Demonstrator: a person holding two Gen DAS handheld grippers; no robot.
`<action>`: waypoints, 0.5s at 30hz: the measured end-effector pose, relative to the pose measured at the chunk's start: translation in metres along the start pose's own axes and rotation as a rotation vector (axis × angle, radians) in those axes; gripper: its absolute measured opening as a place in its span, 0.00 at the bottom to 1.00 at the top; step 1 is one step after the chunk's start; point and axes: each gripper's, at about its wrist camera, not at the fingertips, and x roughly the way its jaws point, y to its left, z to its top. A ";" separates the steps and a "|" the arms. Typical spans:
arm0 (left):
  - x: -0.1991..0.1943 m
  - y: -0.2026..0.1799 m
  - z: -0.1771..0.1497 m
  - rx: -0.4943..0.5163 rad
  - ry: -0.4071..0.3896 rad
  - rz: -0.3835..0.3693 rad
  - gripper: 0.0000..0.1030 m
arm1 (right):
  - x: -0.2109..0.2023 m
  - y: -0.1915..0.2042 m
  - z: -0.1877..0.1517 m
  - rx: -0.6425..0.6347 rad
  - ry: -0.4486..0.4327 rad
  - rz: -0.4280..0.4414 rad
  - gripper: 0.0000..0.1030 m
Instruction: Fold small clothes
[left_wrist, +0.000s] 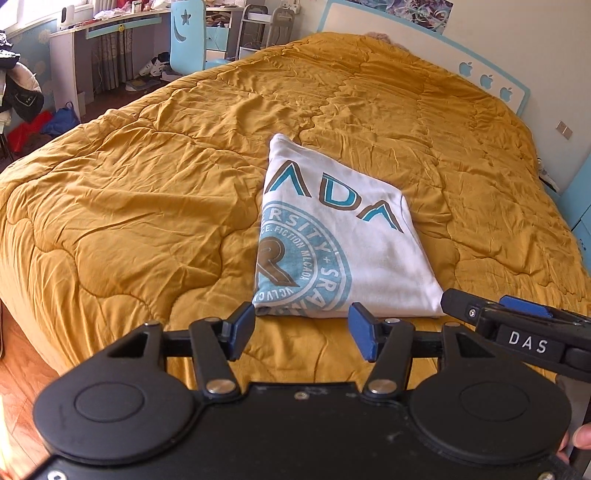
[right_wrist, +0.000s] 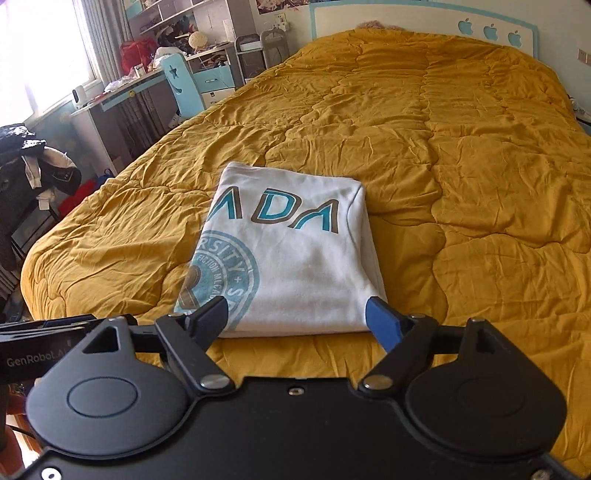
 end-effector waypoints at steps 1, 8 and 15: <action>-0.002 -0.001 -0.003 0.001 0.002 0.005 0.58 | -0.003 0.002 -0.005 -0.003 0.000 -0.014 0.80; -0.005 -0.009 -0.011 0.046 0.004 0.058 0.58 | -0.012 0.010 -0.022 -0.043 0.001 -0.076 0.80; -0.001 -0.011 -0.011 0.058 0.022 0.057 0.58 | -0.009 0.011 -0.021 -0.039 0.020 -0.069 0.80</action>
